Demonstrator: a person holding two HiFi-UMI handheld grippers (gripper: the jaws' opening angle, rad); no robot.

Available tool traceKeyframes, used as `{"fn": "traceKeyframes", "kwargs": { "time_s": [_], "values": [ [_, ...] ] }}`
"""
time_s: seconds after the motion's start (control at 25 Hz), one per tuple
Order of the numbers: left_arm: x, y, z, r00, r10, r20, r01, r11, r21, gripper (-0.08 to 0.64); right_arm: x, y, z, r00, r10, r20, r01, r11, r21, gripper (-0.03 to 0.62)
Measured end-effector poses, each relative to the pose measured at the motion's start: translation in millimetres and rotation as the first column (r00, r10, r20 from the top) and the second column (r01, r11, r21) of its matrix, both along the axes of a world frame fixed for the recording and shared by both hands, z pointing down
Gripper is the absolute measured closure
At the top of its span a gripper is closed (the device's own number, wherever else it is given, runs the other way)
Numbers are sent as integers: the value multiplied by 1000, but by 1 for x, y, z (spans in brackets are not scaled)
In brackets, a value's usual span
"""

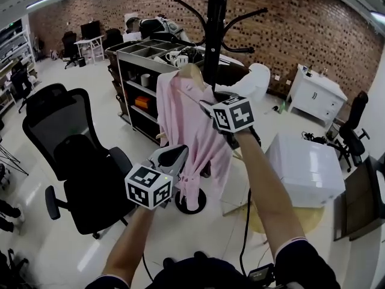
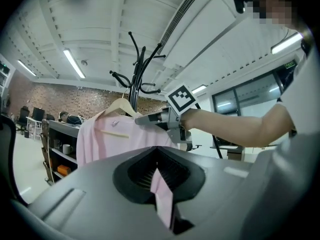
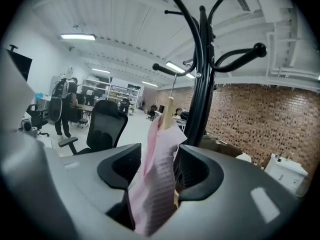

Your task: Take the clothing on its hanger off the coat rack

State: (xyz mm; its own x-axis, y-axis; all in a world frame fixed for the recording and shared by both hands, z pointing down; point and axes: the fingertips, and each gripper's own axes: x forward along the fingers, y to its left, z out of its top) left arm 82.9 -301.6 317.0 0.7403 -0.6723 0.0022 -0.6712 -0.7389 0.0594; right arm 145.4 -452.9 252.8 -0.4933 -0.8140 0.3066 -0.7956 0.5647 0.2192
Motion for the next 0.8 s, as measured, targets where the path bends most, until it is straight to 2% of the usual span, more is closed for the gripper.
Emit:
{"fn": "traceKeyframes", "kwargs": {
  "time_s": [0.12,0.24,0.56,0.8],
  "values": [
    [-9,-1,5,1000,-14,3,14,1000,-11,549,3,-14,13,999,16,-41,-19,998,-55,369],
    [-18,-3,11,1000,-29,6,29,999,-26,549,4,-24,24,998,31,-54,-35,997,-75,401],
    [-38,-4,23,998,-67,11,67,996,-54,549,0,-42,38,994,58,-92,-62,997,-42,541],
    [-49,-3,24,996,-90,25,91,994,-54,549,-3,-41,39,996,60,-68,-63,997,-43,560]
  ]
}}
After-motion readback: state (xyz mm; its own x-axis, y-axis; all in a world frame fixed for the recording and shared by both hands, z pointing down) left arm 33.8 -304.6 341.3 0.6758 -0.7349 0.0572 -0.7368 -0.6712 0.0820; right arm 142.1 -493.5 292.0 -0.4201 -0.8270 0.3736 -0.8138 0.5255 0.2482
